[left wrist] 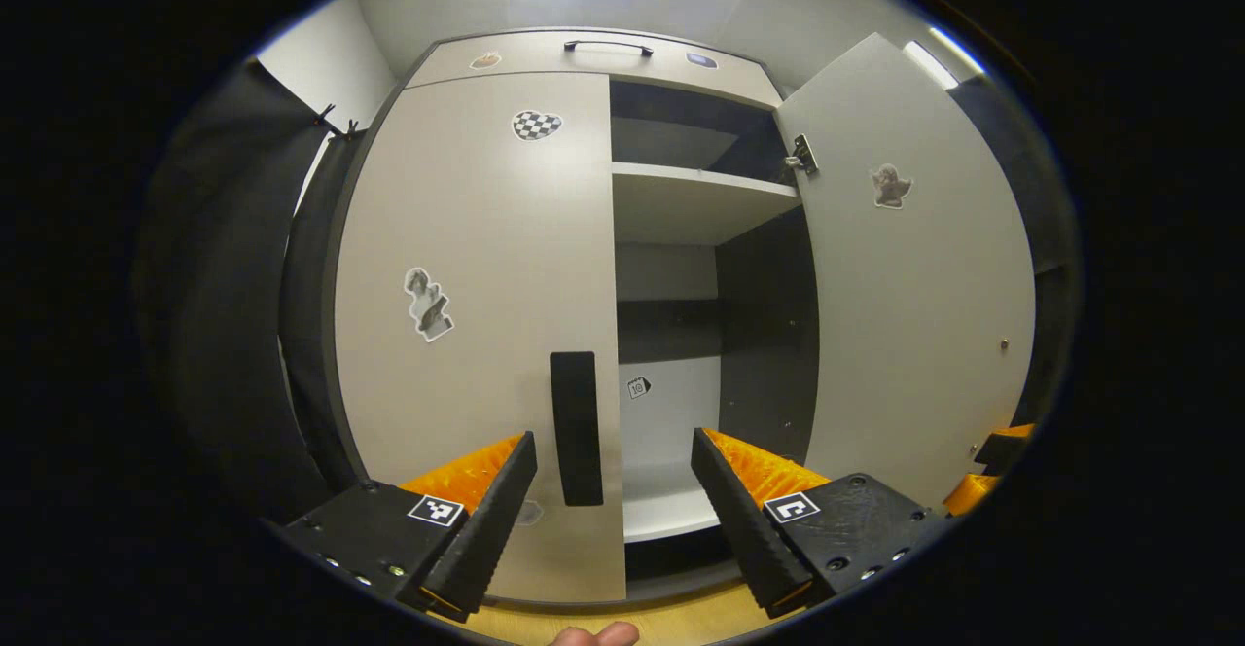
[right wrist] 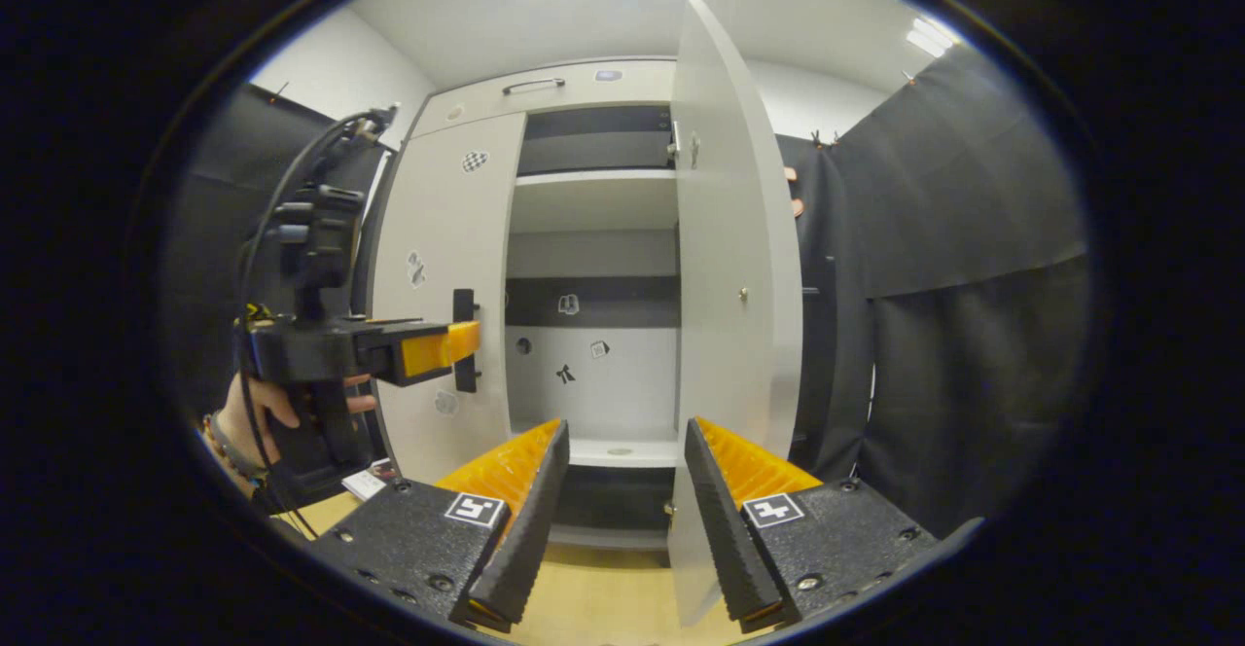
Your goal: Open the right door of the double-door shoe cabinet with the right hand, and open the left door with the left hand.
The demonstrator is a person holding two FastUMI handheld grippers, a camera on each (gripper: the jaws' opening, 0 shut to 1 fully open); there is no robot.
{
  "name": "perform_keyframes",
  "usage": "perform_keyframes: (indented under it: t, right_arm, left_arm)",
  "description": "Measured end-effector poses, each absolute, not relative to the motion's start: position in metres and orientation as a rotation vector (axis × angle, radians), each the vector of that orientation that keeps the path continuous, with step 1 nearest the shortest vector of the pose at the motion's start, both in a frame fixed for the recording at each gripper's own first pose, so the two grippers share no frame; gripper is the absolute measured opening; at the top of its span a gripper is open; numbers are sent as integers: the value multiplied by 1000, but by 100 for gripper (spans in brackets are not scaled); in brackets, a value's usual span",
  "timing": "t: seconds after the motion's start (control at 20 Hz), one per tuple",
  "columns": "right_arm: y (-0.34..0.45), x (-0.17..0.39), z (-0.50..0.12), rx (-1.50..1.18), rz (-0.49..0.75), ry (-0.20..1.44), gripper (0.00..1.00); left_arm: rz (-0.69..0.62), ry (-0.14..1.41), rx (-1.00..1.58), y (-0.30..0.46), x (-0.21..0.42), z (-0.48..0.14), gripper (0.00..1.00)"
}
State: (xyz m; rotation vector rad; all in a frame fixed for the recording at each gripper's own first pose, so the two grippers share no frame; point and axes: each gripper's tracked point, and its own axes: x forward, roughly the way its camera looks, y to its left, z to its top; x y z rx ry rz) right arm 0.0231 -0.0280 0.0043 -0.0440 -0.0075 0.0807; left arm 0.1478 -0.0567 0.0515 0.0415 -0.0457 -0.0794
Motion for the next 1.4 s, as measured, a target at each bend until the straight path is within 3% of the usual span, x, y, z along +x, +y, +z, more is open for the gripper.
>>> perform_keyframes:
  t: [0.5,1.15,1.4]
  right_arm:
    - [-32,29,-1,-50,87,1,75]
    - [-33,38,-9,-24,97,11,75]
    - [-34,37,-8,-21,97,6,75]
  left_arm:
    - [4,41,27,-35,216,22,96]
    - [58,43,9,-25,220,19,91]
    - [62,28,-15,-16,220,20,74]
